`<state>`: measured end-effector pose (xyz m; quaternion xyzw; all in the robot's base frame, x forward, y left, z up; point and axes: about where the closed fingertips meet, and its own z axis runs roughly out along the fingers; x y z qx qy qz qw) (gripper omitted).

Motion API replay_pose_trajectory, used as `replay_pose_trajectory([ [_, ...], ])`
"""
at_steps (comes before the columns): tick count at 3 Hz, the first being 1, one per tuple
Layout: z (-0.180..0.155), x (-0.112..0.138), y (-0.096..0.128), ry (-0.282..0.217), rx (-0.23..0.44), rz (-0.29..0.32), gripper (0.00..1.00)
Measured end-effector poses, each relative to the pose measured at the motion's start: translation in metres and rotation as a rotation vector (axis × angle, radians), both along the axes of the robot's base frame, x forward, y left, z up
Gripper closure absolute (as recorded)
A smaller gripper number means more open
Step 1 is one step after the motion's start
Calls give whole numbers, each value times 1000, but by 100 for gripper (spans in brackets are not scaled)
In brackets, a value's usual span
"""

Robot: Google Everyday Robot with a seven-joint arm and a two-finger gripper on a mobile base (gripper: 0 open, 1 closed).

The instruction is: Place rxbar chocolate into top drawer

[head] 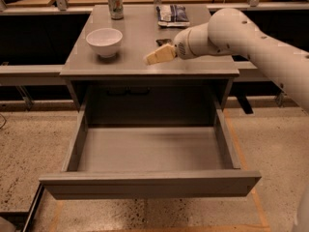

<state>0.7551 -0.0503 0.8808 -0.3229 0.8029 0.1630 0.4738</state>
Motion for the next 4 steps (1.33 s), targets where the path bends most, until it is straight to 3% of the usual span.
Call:
replay_pose_trajectory([
  [1, -15, 30, 7, -9, -9, 4, 0],
  [2, -18, 63, 4, -58, 25, 1, 0],
  [3, -18, 63, 4, -58, 25, 1, 0],
  [4, -26, 76, -2, -73, 38, -41, 0],
])
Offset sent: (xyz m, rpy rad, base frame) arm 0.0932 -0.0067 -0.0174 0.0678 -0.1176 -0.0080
